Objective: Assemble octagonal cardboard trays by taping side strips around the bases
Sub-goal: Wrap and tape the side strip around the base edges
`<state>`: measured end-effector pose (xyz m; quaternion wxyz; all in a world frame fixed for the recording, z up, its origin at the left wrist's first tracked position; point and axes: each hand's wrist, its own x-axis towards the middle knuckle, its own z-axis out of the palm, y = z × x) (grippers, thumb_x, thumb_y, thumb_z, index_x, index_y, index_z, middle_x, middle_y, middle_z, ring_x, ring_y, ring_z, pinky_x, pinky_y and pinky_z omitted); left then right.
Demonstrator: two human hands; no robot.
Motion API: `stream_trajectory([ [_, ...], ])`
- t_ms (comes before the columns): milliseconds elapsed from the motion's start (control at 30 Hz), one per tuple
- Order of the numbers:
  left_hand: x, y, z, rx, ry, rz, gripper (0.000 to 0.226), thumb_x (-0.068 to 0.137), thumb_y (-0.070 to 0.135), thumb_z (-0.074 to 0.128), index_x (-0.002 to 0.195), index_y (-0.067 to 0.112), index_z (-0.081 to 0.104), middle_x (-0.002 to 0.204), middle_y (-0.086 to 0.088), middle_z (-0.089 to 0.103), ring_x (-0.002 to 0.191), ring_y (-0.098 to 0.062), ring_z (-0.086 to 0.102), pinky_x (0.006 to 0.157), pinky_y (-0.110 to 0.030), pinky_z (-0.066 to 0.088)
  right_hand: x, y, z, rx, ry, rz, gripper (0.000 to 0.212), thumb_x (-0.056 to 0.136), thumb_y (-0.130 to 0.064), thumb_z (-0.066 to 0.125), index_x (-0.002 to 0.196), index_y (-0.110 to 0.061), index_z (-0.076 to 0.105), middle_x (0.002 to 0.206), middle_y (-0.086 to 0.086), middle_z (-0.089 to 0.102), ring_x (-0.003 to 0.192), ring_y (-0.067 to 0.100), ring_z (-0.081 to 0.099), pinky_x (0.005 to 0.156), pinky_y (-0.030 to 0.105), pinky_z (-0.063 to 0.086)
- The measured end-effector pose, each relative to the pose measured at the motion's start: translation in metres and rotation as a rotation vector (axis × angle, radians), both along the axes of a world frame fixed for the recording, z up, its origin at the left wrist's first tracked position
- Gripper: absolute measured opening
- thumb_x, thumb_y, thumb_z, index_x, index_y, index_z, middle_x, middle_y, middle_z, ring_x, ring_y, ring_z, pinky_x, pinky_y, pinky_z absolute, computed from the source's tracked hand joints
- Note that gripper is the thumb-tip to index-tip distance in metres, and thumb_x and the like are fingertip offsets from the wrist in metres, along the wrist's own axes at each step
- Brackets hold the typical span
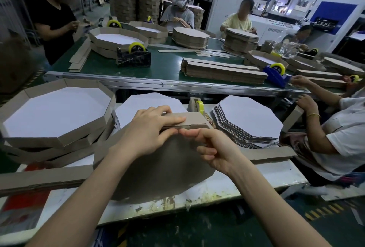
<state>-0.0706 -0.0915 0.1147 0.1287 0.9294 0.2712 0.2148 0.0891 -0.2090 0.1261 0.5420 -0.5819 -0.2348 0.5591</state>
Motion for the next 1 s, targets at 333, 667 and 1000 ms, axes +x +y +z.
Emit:
stream_trajectory([
  [333,-0.008,0.013,-0.002,-0.009,-0.027,0.059,0.038,0.095,0.039,0.055,0.133,0.047,0.053,0.118,0.011,0.052,0.11,-0.016,0.048,0.09,-0.036,0.034,-0.009,-0.008,-0.044,-0.054,-0.676,0.156,0.035,0.082,-0.001,0.037,0.052,-0.014,0.051,0.048,0.006,0.062,0.036,0.01,0.036,0.037,0.017,0.028],
  [667,0.0,0.011,-0.005,0.016,-0.023,0.013,0.039,0.095,0.041,0.054,0.133,0.047,0.052,0.119,0.012,0.051,0.107,-0.014,0.048,0.09,-0.035,0.037,0.021,0.016,-0.018,0.887,-1.86,-0.154,0.031,0.082,-0.036,0.067,0.095,-0.011,0.053,0.077,0.006,0.059,0.07,0.02,0.051,0.062,0.032,0.042],
  [1000,-0.004,0.012,-0.006,0.042,-0.025,0.045,0.036,0.093,0.043,0.056,0.129,0.048,0.053,0.116,0.012,0.052,0.102,-0.015,0.049,0.085,-0.034,0.035,0.037,0.03,-0.016,0.854,-2.147,0.065,0.062,0.072,-0.029,0.086,0.129,-0.018,0.063,0.118,0.006,0.062,0.109,0.025,0.046,0.109,0.059,0.034],
])
